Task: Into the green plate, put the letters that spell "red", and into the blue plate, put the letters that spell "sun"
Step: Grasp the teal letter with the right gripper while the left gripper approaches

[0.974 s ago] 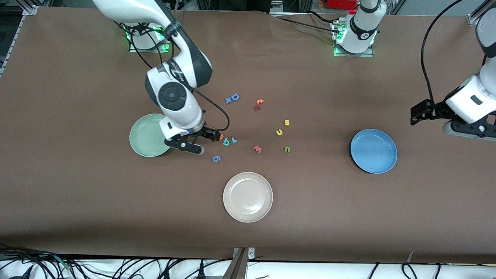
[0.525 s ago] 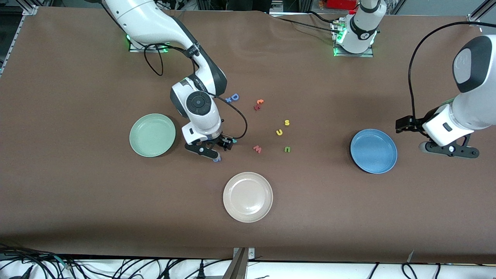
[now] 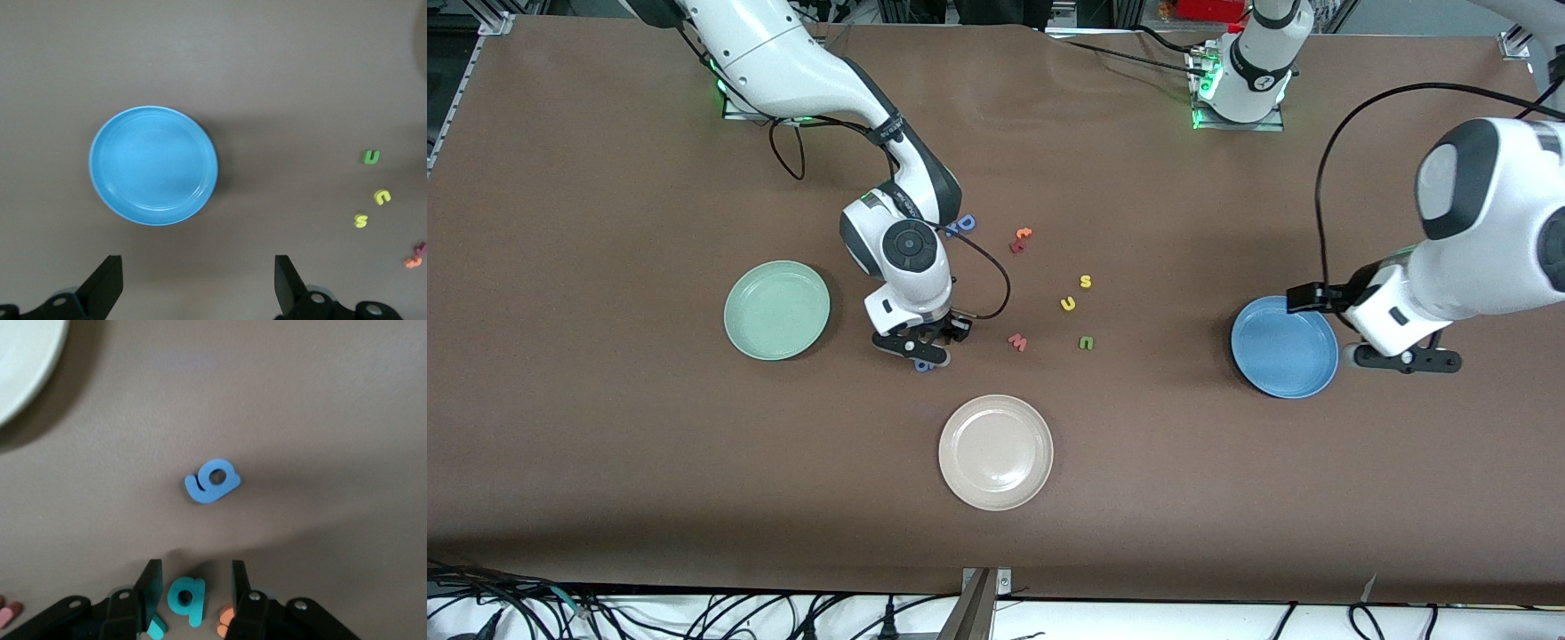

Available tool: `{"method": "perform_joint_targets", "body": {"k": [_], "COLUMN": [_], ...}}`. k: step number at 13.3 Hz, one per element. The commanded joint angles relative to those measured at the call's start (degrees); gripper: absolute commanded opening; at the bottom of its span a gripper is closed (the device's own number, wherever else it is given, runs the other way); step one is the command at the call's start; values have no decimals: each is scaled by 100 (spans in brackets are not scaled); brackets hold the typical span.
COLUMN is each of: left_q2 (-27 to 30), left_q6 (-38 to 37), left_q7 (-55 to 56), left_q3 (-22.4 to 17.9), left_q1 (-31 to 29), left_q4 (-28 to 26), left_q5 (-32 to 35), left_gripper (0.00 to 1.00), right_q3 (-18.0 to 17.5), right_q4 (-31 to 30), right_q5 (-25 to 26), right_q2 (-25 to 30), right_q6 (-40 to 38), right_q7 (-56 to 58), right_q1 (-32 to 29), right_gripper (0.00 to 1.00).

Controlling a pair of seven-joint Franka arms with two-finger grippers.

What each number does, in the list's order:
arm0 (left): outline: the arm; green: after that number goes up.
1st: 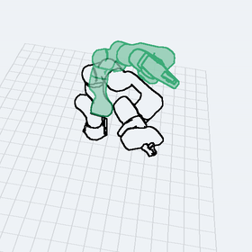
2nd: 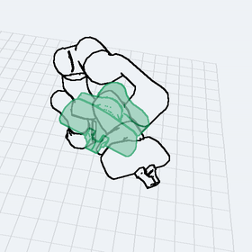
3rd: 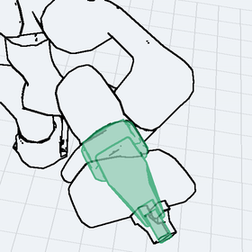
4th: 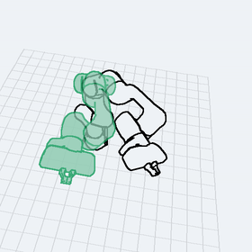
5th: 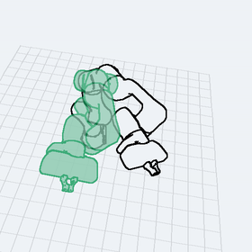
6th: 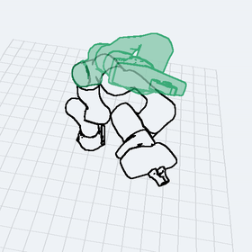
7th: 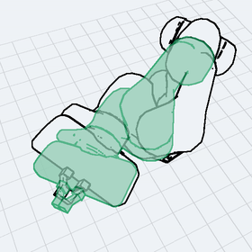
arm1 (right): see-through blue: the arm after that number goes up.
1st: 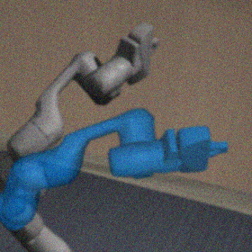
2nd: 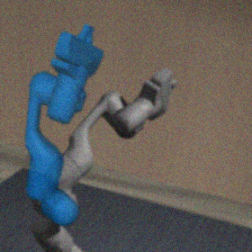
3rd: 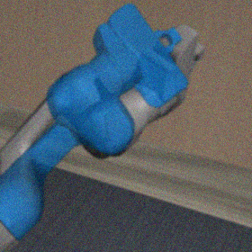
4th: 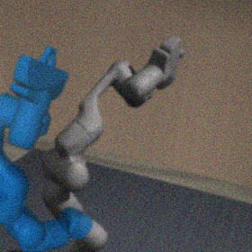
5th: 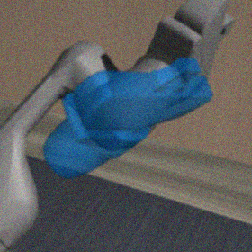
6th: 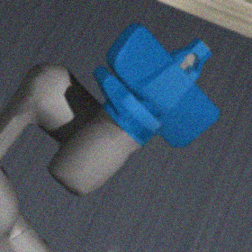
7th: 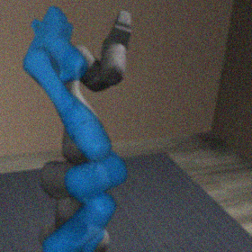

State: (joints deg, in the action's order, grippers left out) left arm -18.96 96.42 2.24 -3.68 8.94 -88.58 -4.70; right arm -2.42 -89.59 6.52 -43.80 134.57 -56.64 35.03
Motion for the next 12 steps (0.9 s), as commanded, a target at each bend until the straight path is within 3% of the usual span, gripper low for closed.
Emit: {"method": "perform_joint_targets", "body": {"k": [1, 6, 9, 12], "left_q2": [-38, 165, 129, 59], "left_q6": [349, 1456, 2483, 3110], "left_q7": [276, 557, 1329, 1691], "left_q3": [-36, -10, -1, -1], "left_q1": [310, 967, 1539, 1725], "left_q4": [-211, -1151, -1740, -2110], "left_q5": [-145, -409, -409, -409], "left_gripper": [100, 100, 100, 100], "right_q3": [40, 49, 49, 49], "right_q4": [170, 170, 170, 170], "right_q5": [113, 428, 464, 456], "right_q2": [-138, -208, -217, -296], "right_q6": [-1, -1, -1, -1], "right_q7": [-101, -110, -127, -119], "right_q1": [170, 206, 206, 215], "right_gripper": [50, 49, 49, 48]}}
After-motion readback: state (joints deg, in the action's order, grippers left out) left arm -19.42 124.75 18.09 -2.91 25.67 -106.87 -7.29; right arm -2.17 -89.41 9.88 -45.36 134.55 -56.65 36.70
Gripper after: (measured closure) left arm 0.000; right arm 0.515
